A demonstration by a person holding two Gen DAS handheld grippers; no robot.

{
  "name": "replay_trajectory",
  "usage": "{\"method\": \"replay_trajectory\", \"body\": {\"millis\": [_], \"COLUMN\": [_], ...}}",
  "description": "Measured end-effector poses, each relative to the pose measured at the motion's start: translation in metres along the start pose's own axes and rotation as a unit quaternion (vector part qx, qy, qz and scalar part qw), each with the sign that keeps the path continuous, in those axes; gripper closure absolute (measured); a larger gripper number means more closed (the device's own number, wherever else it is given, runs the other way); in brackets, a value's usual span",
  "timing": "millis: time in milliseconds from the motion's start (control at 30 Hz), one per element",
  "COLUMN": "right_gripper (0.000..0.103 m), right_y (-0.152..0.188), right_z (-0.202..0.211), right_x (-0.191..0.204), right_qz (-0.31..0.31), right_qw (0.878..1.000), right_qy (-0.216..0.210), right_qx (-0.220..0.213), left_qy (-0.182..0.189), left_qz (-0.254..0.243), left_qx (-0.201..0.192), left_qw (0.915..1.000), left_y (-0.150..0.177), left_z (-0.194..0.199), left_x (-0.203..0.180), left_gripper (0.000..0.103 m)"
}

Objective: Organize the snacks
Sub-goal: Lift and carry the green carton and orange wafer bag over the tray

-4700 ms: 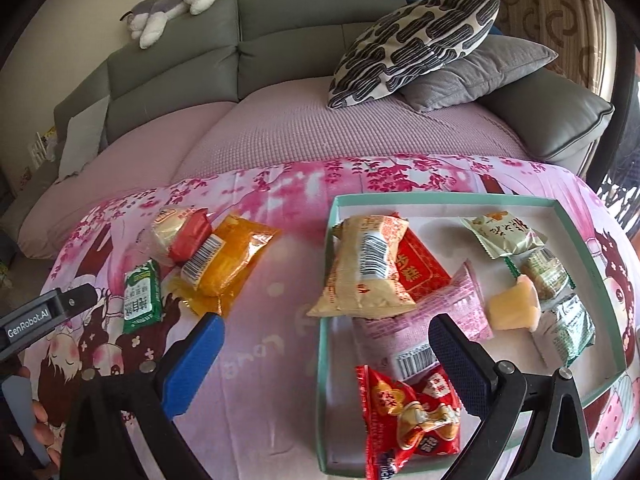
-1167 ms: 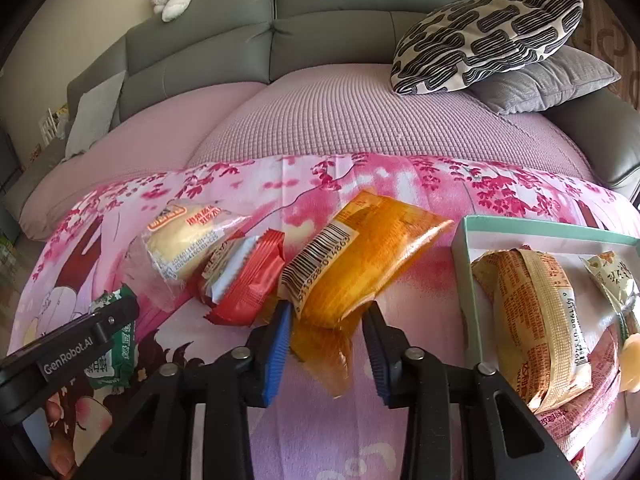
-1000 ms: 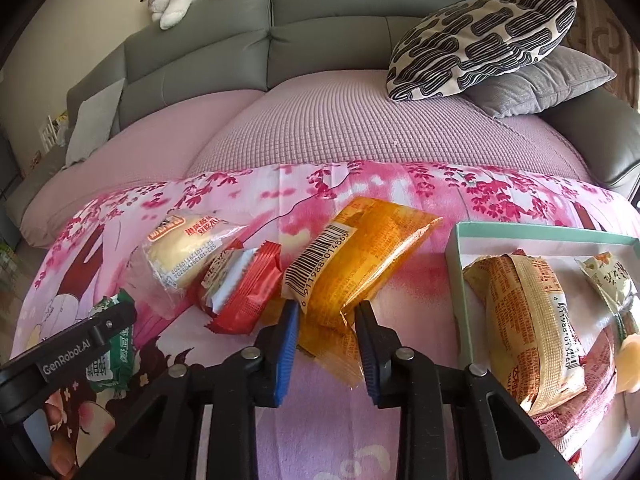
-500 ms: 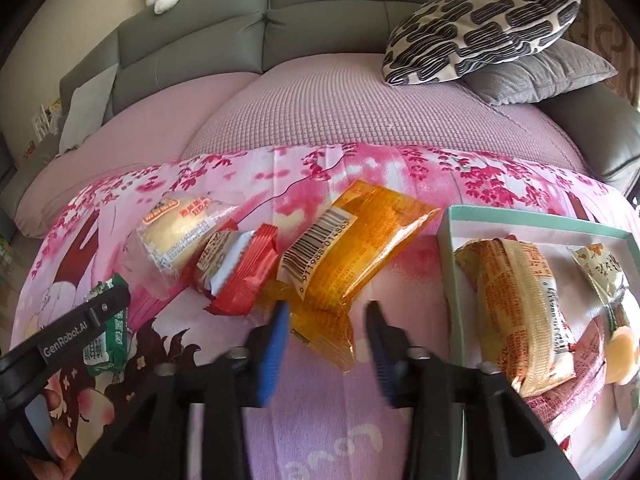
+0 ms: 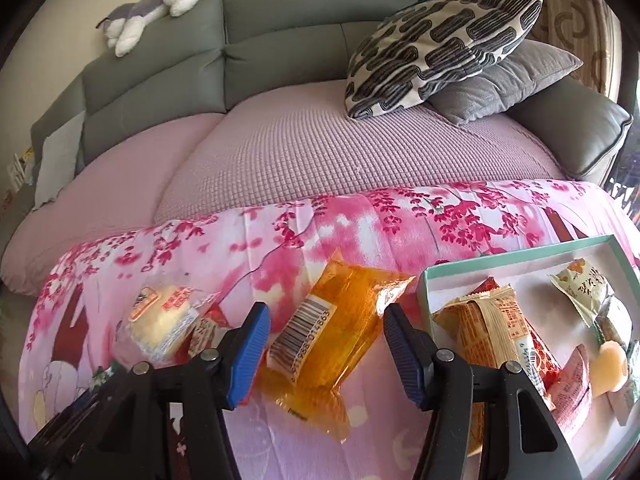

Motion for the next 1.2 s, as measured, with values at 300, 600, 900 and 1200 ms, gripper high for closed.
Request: {"method": "replay_trajectory", "body": {"millis": [300, 600, 900, 1200], "right_gripper": [0.055, 0.063, 0.064, 0.064], "right_y": [0.012, 0.032, 0.032, 0.020], "right_z": [-0.005, 0.009, 0.015, 0.032], "right_x": [-0.005, -0.004, -0.002, -0.008], "right_qz": [0.003, 0.023, 0.017, -0.004], "right_qw": [1.000, 1.000, 0.999, 0.998], "right_qy": [-0.002, -0.014, -0.035, -0.050], "right_qx": [0.020, 0.006, -0.013, -0.033], "left_qy": [0.000, -0.002, -0.014, -0.025], "left_qz": [-0.001, -0.003, -0.001, -0.017], "left_qx": [0.000, -0.001, -0.010, -0.042], "left_qw": [1.0000, 1.0000, 0.9998, 0.9987], "left_y": [0.000, 0.000, -0.003, -0.010], "left_z": [0.000, 0.000, 0.003, 0.025], "left_x": [0.000, 0.000, -0.001, -0.010], "left_gripper": [0.062, 0.062, 0.062, 0.062]}}
Point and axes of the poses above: each gripper's, at about its wrist camera, not at the fingertips, and z roughly against the way its jaws point, x to its left, y to its underside, the point moved 3 cm from there along -z, roughly the way its jaws point, and after that the axes turned 8 degrees about -x, right-handed, at the moved point
